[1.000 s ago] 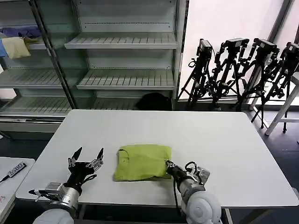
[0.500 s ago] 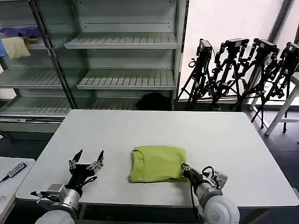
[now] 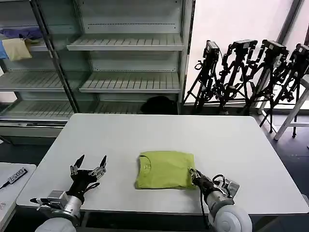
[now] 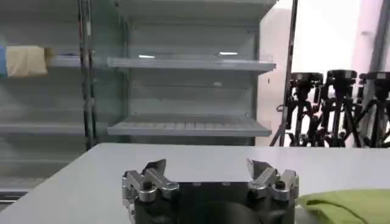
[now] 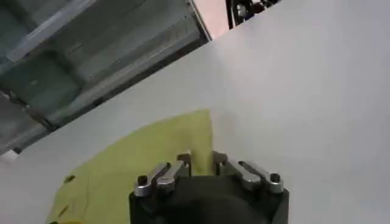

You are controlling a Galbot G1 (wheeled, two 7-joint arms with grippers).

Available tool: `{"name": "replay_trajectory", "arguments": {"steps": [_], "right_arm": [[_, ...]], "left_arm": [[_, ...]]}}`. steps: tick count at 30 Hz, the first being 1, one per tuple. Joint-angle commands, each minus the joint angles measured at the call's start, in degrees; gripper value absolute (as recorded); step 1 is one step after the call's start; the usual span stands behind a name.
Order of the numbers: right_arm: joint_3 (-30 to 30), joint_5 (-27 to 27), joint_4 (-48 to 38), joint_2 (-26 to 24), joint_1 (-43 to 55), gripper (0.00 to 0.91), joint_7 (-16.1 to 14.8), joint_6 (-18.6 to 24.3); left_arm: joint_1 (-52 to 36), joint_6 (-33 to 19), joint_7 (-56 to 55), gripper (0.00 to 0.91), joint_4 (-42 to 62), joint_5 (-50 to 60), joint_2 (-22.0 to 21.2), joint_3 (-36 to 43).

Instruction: Fold and organize the clothes.

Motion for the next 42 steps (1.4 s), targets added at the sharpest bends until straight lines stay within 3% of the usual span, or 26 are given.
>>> {"name": "replay_trajectory", "arguments": {"steps": [1,5,11,22,24,27,29,33,42], "right_arm": [[2.0,-5.7,1.4,-0.5,-1.5,0.907,-0.1,0.0],[4.1,-11.7,1.6,-1.3,-2.4,0.907,-2.5,0.0],[11.1,-35.8,1.9,1.2,-3.9,0.907,-14.9,0.1],[20.7,-41.9,2.5,-3.1,-4.9,0.907,-22.4,0.3],[21.9,-42.9,2.2,-3.9,-5.6,0.907,-24.7,0.9],[23.6,-47.7,0.9,-5.2,-5.8,0.907,-30.2,5.3],[24.3,-49.1,0.0,-6.0,-5.3,0.907,-32.2,6.9],[24.9,-47.0,-0.9,-6.4,-4.2,0.907,-33.6,7.5],[23.1,-46.5,-1.8,-5.8,-3.6,0.907,-34.1,8.0]], "left_arm": [[-0.1,0.1,0.1,0.907,-0.2,0.1,-0.2,0.4],[-0.2,0.1,0.1,0.907,-0.2,0.0,-0.3,0.6],[-0.6,0.1,0.4,0.907,-0.1,-0.4,-0.2,0.6],[-2.2,-0.5,1.5,0.907,0.9,-0.3,1.5,0.3],[-2.4,-0.7,1.7,0.907,1.2,-0.2,1.9,0.3],[-2.5,-1.4,3.0,0.907,1.6,0.2,2.7,0.5],[-2.5,-2.3,4.0,0.907,1.8,0.3,3.2,0.7],[-2.6,-5.2,5.2,0.907,2.6,0.3,3.7,1.0],[-2.8,-5.8,5.6,0.907,3.6,0.0,3.9,1.3]]}}
